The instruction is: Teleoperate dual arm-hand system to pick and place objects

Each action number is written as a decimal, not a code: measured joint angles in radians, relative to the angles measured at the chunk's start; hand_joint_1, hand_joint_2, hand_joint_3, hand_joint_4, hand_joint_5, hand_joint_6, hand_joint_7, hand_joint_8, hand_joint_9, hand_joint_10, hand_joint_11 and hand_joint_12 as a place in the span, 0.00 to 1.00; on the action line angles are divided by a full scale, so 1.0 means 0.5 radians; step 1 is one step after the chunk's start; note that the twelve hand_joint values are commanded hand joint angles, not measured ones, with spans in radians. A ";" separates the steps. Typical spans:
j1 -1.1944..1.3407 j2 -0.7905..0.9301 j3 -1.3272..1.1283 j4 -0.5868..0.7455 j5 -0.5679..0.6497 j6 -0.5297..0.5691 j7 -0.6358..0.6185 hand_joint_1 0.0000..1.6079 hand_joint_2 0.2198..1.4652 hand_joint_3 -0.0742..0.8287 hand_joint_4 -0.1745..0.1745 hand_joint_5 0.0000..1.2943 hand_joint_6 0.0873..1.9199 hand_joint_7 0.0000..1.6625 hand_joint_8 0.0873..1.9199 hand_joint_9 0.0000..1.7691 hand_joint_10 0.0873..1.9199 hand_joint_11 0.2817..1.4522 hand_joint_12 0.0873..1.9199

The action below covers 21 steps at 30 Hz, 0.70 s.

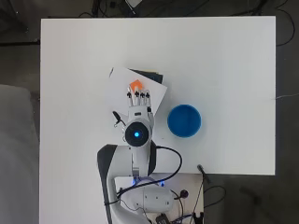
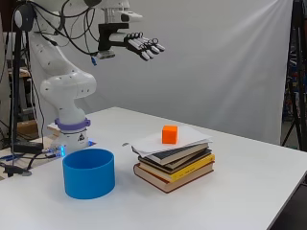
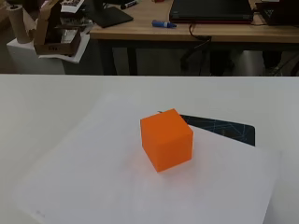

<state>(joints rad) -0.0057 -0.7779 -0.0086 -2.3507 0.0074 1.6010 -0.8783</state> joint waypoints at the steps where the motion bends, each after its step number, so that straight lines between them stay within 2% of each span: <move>1: -0.002 0.005 -0.001 0.005 0.000 0.036 0.014 0.02 0.62 0.06 0.75 0.11 0.00 0.13 0.00 0.20 0.00 0.15 0.00; 5: -0.008 0.028 0.015 0.019 -0.081 0.093 0.033 0.02 0.59 0.06 0.79 0.12 0.00 0.14 0.00 0.20 0.00 0.15 0.00; 9: -0.008 0.036 0.016 -0.011 -0.062 0.141 0.031 0.04 0.59 0.07 0.80 0.14 0.00 0.15 0.00 0.21 0.00 0.15 0.00; 21: -0.024 0.164 0.026 -0.205 -0.012 0.569 0.209 0.00 0.61 0.09 0.81 0.18 0.00 0.18 0.00 0.25 0.00 0.17 0.00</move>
<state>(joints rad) -0.0178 -0.6961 0.0042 -2.4531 0.0015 1.8853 -0.7739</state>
